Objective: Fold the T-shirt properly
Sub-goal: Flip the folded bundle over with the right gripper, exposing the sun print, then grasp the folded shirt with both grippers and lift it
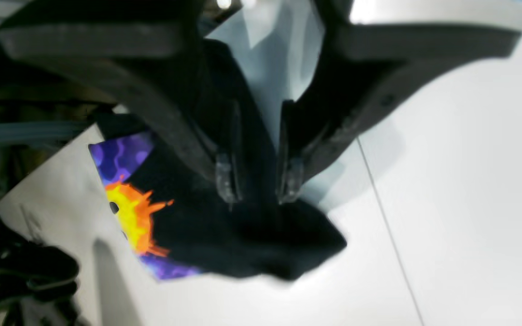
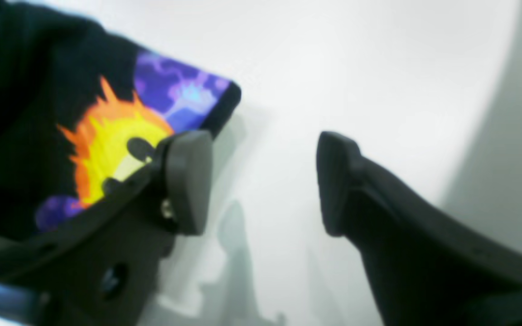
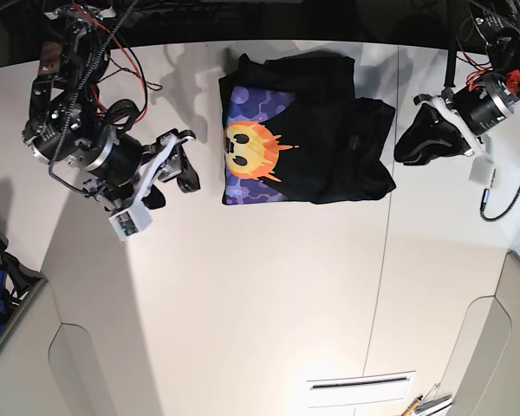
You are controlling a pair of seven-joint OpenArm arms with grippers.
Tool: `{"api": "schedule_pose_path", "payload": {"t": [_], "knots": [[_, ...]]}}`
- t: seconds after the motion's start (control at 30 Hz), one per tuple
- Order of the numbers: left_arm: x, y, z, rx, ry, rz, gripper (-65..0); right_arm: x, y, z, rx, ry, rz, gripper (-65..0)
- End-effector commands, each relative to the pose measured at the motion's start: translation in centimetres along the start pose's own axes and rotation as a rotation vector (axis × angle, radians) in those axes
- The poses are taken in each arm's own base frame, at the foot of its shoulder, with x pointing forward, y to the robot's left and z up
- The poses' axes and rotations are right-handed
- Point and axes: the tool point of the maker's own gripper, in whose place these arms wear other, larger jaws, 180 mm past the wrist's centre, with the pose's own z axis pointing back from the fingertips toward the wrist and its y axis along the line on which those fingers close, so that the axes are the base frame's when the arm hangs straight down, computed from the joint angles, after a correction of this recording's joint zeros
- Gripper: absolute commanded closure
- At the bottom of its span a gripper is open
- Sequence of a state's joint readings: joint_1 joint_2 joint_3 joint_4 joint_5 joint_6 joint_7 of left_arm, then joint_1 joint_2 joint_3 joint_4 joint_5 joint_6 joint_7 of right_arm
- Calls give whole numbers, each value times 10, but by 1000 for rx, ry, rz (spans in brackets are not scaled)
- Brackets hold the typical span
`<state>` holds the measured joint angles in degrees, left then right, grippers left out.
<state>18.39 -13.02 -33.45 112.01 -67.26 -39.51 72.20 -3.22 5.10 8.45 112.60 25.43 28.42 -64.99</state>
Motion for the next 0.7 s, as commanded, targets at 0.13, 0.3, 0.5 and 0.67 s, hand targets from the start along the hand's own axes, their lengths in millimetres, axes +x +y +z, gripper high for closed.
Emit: {"api": "schedule_pose_path", "payload": {"t": [0.13, 0.3, 0.5, 0.67], "knots": [[13, -19, -2, -75, -58, -12, -164, 30, 25, 10, 157, -146, -4, -284], [-2, -50, -26, -182, -1, -10, -164, 44, 56, 7, 262, -212, -25, 0], [-48, -65, -54, -173, 204, -103, -164, 47, 112, -9, 398, -194, 35, 0], [-77, -53, -64, -131, 298, -89, -164, 24, 130, -34, 384, -100, 123, 0]]}}
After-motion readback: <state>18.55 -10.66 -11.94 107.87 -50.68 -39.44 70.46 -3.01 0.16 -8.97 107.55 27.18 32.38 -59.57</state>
